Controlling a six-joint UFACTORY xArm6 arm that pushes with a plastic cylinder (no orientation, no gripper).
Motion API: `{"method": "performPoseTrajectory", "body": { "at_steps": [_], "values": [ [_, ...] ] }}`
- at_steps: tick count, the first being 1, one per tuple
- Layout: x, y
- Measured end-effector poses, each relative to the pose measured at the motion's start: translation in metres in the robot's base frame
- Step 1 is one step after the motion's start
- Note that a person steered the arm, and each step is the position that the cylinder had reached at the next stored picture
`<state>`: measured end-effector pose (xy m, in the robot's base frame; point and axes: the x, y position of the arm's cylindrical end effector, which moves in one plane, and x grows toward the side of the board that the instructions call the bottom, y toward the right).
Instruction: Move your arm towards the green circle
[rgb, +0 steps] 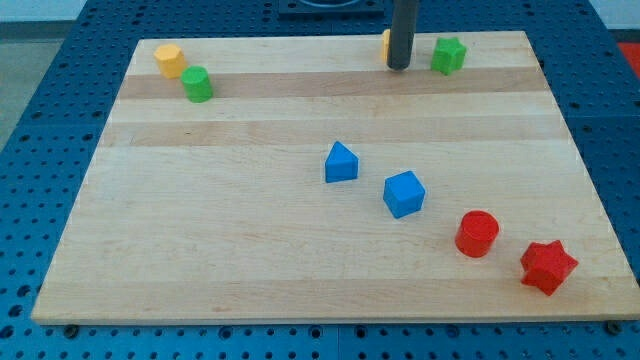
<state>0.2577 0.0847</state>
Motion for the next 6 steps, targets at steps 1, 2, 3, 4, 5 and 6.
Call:
{"method": "performPoseTrajectory", "body": {
  "at_steps": [1,2,3,4,5,6],
  "values": [
    [0.005,-0.053],
    [0.034,-0.125],
    [0.085,-0.198],
    [0.100,-0.279],
    [0.098,-0.367],
    [0.082,-0.389]
  ]
}}
